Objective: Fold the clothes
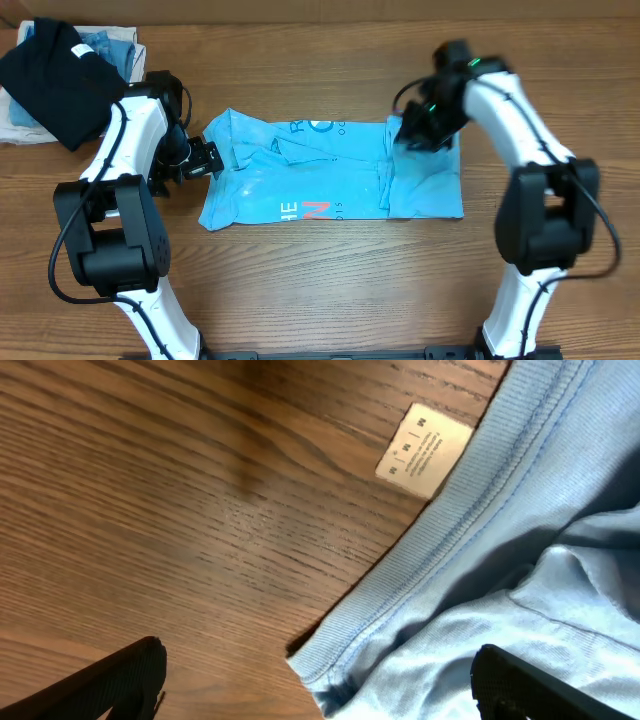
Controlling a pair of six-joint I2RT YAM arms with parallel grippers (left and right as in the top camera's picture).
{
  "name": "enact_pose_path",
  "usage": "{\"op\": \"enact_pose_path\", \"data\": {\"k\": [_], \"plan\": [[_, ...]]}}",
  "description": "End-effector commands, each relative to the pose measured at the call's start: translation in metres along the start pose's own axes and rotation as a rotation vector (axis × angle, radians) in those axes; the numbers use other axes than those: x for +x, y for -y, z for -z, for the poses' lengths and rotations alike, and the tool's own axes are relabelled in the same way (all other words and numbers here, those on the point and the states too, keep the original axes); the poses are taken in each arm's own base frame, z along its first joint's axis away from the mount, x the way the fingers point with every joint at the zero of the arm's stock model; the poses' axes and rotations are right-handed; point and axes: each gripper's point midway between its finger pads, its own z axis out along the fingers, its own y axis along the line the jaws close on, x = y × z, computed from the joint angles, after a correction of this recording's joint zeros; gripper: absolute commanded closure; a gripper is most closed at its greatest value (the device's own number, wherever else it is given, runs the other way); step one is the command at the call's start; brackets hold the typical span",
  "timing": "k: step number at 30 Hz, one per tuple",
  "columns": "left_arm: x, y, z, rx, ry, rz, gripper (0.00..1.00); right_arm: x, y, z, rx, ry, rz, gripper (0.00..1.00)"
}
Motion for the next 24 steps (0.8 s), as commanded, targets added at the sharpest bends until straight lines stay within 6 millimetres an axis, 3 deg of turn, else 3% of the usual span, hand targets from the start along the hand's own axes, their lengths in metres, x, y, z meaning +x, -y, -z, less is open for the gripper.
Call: {"op": "enact_pose_path", "data": {"k": [1, 4, 8, 11, 17, 24], "plan": [[0.001, 0.003, 0.004, 0.014, 0.008, 0.018, 0.0, -0.025, 0.018, 0.093, 0.111, 0.25, 0.017, 0.0], [0.001, 0.003, 0.004, 0.014, 0.008, 0.018, 0.0, -0.03, 0.064, 0.122, 0.246, 0.305, -0.069, 0.0], [0.001, 0.003, 0.004, 0.014, 0.009, 0.018, 0.0, -0.024, 0.113, 0.123, 0.298, 0.262, -0.179, 0.0], [0.0, 0.003, 0.004, 0.016, 0.012, 0.018, 0.0, -0.02, 0.131, 0.106, 0.261, 0.217, -0.215, 0.0], [0.001, 0.007, 0.004, 0.04, 0.005, 0.018, 0.0, -0.003, 0.129, 0.038, 0.083, 0.093, -0.096, 0.01], [0.003, 0.007, 0.004, 0.038, -0.002, 0.017, 0.0, 0.012, 0.145, -0.008, 0.072, 0.066, -0.102, 0.03]]}}
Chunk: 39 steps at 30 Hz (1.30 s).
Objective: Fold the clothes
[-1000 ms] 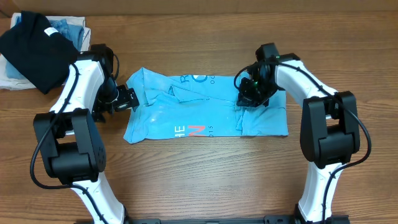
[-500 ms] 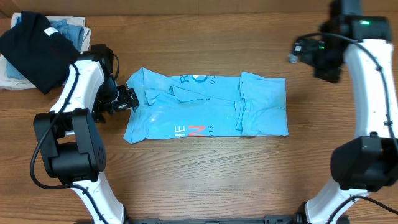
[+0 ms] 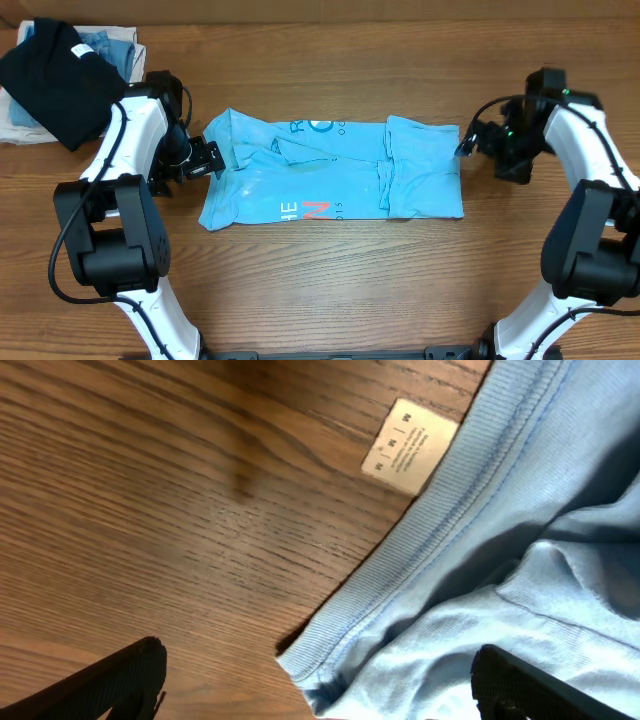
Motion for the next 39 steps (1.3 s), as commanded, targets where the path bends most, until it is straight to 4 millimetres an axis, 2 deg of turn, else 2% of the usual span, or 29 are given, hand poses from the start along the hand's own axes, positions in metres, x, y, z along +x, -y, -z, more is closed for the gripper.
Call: {"op": "enact_pose_path", "data": {"k": [1, 3, 6, 12, 15, 16, 23, 25, 28, 31, 36, 39], "plan": [[0.001, 0.003, 0.004, 0.014, 0.006, 0.017, 0.0, 0.014, -0.001, -0.015, -0.04, -0.033, 0.018, 0.07], [0.002, 0.004, 0.004, 0.014, 0.006, 0.014, 0.0, 0.021, -0.01, -0.022, -0.111, -0.05, 0.056, 0.11], [0.002, 0.005, 0.004, 0.014, 0.007, 0.012, 0.0, 0.029, -0.019, -0.031, -0.189, -0.062, 0.081, 0.11], [0.002, 0.005, 0.004, 0.013, 0.006, 0.011, 0.0, 0.04, -0.027, -0.047, -0.28, -0.071, 0.082, 0.11], [0.002, 0.005, 0.004, 0.014, 0.006, 0.012, 0.0, 0.046, -0.026, -0.053, -0.293, -0.076, 0.081, 0.18], [0.002, 0.005, 0.004, 0.014, 0.006, 0.012, 0.0, 0.048, -0.026, -0.054, -0.298, -0.081, 0.079, 0.22], [0.002, 0.005, 0.004, 0.013, 0.006, 0.011, 0.0, 0.048, -0.027, -0.054, -0.308, -0.084, 0.049, 0.87], [0.002, 0.005, 0.004, 0.013, 0.006, 0.011, 0.0, 0.045, -0.028, -0.052, -0.304, -0.08, 0.038, 0.96], [0.002, 0.005, 0.004, 0.013, 0.006, 0.011, 0.0, 0.037, -0.03, -0.043, -0.306, -0.07, 0.024, 0.96], [0.002, 0.005, 0.004, 0.013, 0.005, 0.011, 0.0, 0.027, -0.031, -0.023, -0.296, -0.05, 0.019, 0.96], [0.003, 0.004, 0.004, 0.012, 0.003, 0.011, 0.0, 0.014, -0.008, 0.011, -0.104, 0.023, -0.084, 0.96], [0.003, 0.004, 0.004, 0.012, 0.004, 0.012, 0.0, 0.015, -0.007, 0.029, -0.034, 0.072, -0.054, 0.96]]}}
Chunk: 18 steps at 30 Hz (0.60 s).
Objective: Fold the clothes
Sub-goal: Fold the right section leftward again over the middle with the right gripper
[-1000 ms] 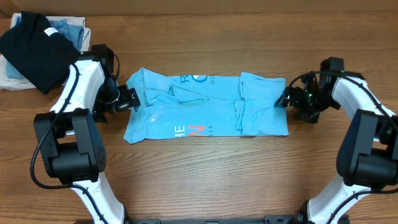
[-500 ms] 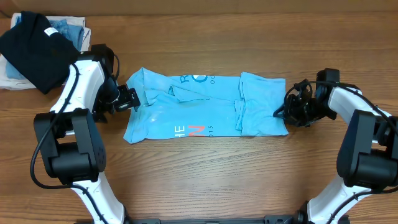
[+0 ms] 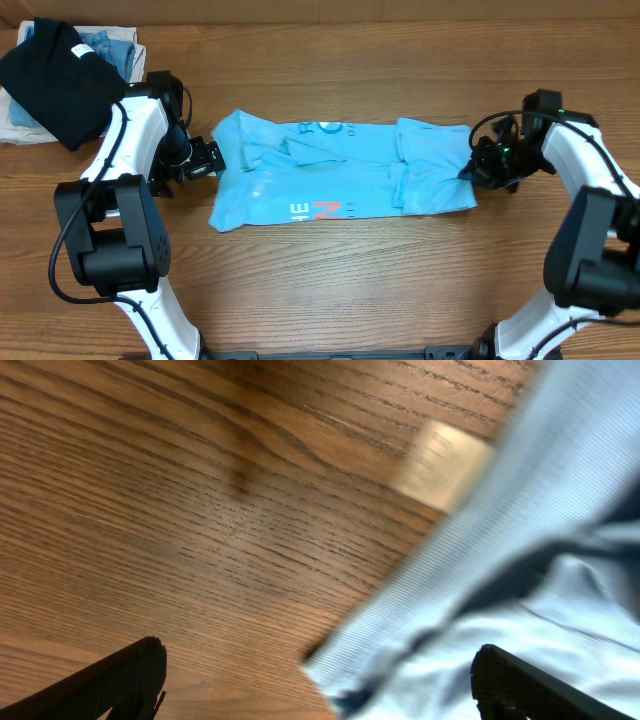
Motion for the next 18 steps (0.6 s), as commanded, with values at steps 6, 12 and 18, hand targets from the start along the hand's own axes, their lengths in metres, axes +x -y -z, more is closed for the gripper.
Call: {"op": "enact_pose_path", "data": {"k": [6, 12, 18], "plan": [[0.001, 0.004, 0.004, 0.011, 0.011, 0.013, 0.0, -0.005, -0.021, 0.044, 0.168, 0.191, 0.06, 0.96], [0.001, 0.004, 0.004, 0.011, 0.011, 0.013, 0.0, 0.007, -0.043, 0.031, 0.289, 0.224, 0.107, 0.96], [0.001, 0.004, 0.004, 0.011, 0.011, 0.013, 0.0, 0.028, -0.082, 0.012, 0.343, 0.261, 0.208, 0.96]]}}
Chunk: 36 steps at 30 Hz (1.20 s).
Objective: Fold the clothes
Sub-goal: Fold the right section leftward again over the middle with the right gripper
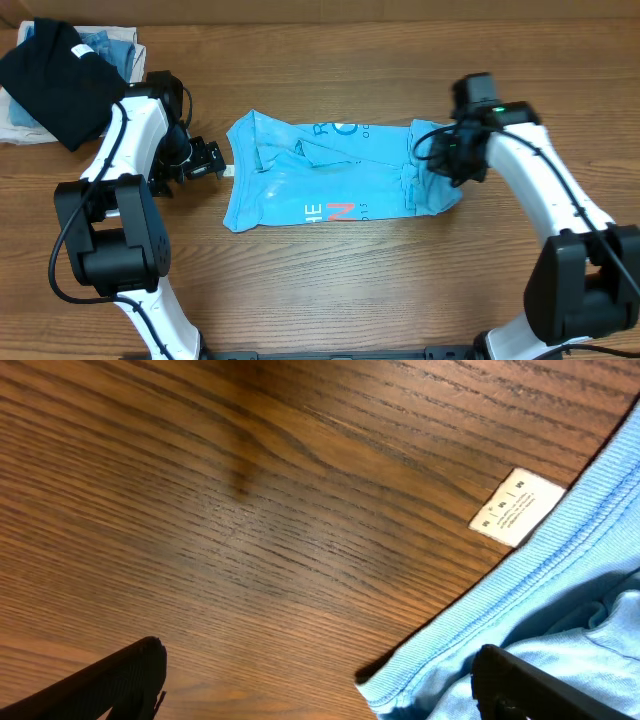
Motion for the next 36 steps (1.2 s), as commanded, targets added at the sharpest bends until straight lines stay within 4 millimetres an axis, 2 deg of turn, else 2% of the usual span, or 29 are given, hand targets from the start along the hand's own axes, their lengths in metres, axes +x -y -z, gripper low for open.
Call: {"op": "enact_pose_path", "data": {"k": [1, 2, 8, 15, 18, 20, 21, 22, 26, 28, 32, 34, 36], "plan": [[0.001, 0.004, 0.004, 0.011, 0.01, 0.013, 0.0, -0.003, -0.021, 0.011, 0.029, 0.081, 0.014, 0.96], [0.001, 0.004, 0.004, 0.01, 0.01, 0.013, 0.0, 0.002, -0.037, 0.011, 0.014, 0.087, 0.052, 0.95], [0.001, 0.003, 0.004, 0.01, 0.009, 0.014, 0.0, 0.024, -0.077, 0.006, -0.016, 0.085, 0.127, 0.85], [0.002, 0.003, 0.004, 0.009, 0.006, 0.014, 0.0, 0.042, -0.101, -0.022, -0.033, 0.022, 0.142, 0.84], [0.002, 0.003, 0.004, 0.009, 0.005, 0.014, 0.0, 0.045, -0.114, -0.025, -0.089, 0.004, 0.132, 0.81], [0.002, 0.003, 0.004, 0.009, 0.005, 0.014, 0.0, 0.047, -0.122, -0.024, -0.126, -0.004, 0.137, 0.7], [0.002, 0.003, 0.004, 0.009, 0.005, 0.014, 0.0, 0.047, -0.125, -0.024, -0.139, -0.007, 0.137, 0.57], [0.002, 0.003, 0.004, 0.008, 0.004, 0.014, 0.0, 0.047, -0.126, -0.023, -0.145, -0.009, 0.137, 0.46], [0.003, 0.003, 0.004, 0.008, 0.003, 0.014, 0.0, 0.047, -0.126, -0.019, -0.145, -0.015, 0.137, 0.45], [0.003, 0.003, 0.004, 0.007, 0.003, 0.013, 0.0, 0.044, -0.123, -0.007, -0.131, -0.019, 0.129, 0.46], [0.003, 0.003, 0.004, 0.007, 0.003, 0.013, 0.0, 0.026, -0.109, 0.029, -0.066, 0.022, 0.102, 0.43], [0.003, 0.003, 0.004, 0.007, 0.003, 0.013, 0.0, 0.015, -0.094, 0.045, -0.007, 0.049, 0.083, 0.35], [0.003, 0.003, 0.004, 0.007, 0.003, 0.013, 0.0, 0.007, -0.079, 0.052, 0.043, 0.064, 0.065, 0.27]]}}
